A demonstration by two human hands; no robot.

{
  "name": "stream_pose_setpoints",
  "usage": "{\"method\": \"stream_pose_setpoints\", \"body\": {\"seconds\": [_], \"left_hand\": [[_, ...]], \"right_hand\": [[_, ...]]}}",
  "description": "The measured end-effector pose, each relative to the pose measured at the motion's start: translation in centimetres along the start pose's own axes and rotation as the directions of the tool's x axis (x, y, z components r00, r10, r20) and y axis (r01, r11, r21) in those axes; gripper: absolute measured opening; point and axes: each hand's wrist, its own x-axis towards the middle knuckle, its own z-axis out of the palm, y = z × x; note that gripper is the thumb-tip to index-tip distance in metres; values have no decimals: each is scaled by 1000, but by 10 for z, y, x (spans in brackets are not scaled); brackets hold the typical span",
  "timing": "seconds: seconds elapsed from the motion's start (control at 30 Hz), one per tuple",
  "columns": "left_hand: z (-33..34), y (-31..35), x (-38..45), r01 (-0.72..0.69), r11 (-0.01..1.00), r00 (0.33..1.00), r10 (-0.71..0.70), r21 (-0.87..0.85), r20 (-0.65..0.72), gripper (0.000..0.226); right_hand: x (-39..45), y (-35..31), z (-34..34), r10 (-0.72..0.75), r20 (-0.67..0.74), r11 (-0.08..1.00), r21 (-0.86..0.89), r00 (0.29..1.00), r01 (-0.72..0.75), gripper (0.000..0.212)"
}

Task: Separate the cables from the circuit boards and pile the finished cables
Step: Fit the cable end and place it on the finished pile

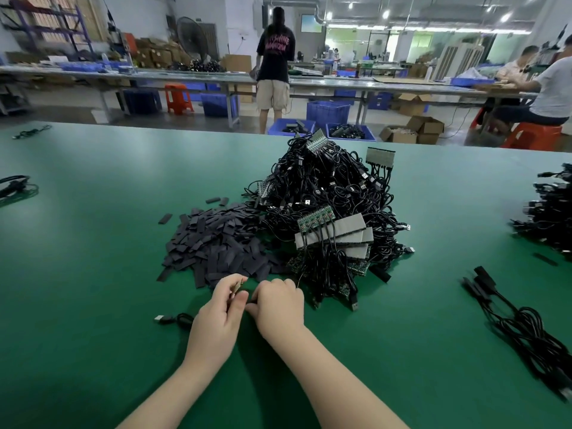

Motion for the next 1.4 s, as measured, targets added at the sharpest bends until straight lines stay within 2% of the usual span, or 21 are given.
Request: {"method": "stream_pose_setpoints", "body": {"seconds": [0.1,0.17,0.2,0.27,0.3,0.37,0.47,0.57,0.7,0.8,0.87,1.0,1.2,1.4], "left_hand": [[1,3,0,-7,1000,1000,7,-13,11,21],[1,7,0,-18,999,1000,18,-47,2,14],[1,8,1,-19,998,1000,19,-57,1,13],[6,12,2,-18,998,1000,18,-59,-1,21],[10,16,2,-14,998,1000,14,-64,1,28],[24,26,0,5,993,1000,-3,-121,20,34],[51,49,-2,-2,985,995,19,-170,98,23],[72,65,-3,-94,986,982,115,-139,148,6],[82,65,-10,-227,971,942,239,-77,235,20],[82,66,-14,-230,972,927,231,-38,295,33],[82,67,-16,-187,982,937,185,-23,296,34],[82,68,-16,-132,991,959,121,26,257,24],[83,69,-17,-220,973,958,202,67,203,27],[81,69,-18,-278,959,927,253,55,276,27]], "right_hand": [[-4,3,-5,-38,20,998,42,999,37,28],[-11,10,-5,-84,-82,975,200,993,99,15],[-15,16,-6,-31,-146,922,377,989,84,10],[-25,29,-9,145,-195,694,718,970,40,11],[-30,39,-10,215,-197,583,811,956,36,18],[-38,60,-13,272,-166,460,888,948,23,23],[-53,91,-19,288,-173,454,891,942,25,20],[-66,117,-24,345,-182,423,906,921,21,17],[-78,132,-24,359,-157,333,942,920,30,17],[-79,134,-21,375,-171,305,951,911,53,17],[-79,134,-20,376,-171,282,957,911,64,18],[-79,138,-19,366,-153,244,968,918,64,21],[-80,139,-17,345,-140,194,978,928,76,21],[-80,138,-17,332,-132,211,976,934,63,24]]}}
